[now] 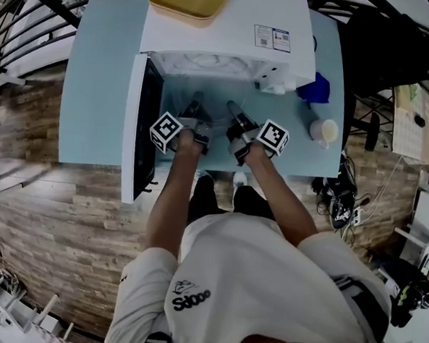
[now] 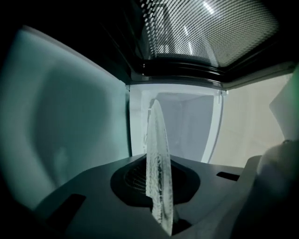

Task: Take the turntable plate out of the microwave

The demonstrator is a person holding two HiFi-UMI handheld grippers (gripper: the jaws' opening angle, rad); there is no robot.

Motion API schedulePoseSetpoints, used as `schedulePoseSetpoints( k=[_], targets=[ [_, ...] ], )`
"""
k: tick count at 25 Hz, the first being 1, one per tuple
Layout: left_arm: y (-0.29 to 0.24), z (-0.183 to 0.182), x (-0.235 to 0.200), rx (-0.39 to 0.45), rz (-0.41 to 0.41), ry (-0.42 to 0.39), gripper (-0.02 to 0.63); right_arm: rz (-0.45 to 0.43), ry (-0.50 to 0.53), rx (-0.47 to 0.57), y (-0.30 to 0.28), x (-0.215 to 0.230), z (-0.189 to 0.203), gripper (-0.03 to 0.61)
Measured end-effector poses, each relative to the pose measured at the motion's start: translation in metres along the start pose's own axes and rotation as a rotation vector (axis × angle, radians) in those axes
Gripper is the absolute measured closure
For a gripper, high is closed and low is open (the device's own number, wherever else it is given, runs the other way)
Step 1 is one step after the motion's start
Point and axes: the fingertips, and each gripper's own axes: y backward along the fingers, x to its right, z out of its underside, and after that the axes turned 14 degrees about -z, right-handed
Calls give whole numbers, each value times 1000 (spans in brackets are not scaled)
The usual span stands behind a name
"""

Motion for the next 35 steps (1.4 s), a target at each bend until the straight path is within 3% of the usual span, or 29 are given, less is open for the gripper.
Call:
schedulePoseSetpoints(
  k=[6, 13, 19, 35],
  targets=[
    [44, 28, 10, 19, 42, -52, 575, -42, -14, -3, 19, -15, -7, 471],
    [103, 77, 30, 94, 84, -120, 575, -125, -47, -100, 60, -57, 15, 512],
    [161, 115, 55, 150, 179, -114, 575, -233, -42, -180, 100, -110, 34, 543],
    [267, 192, 165, 286, 397, -256, 575, -499, 55, -254, 163, -254, 36, 545]
  ],
)
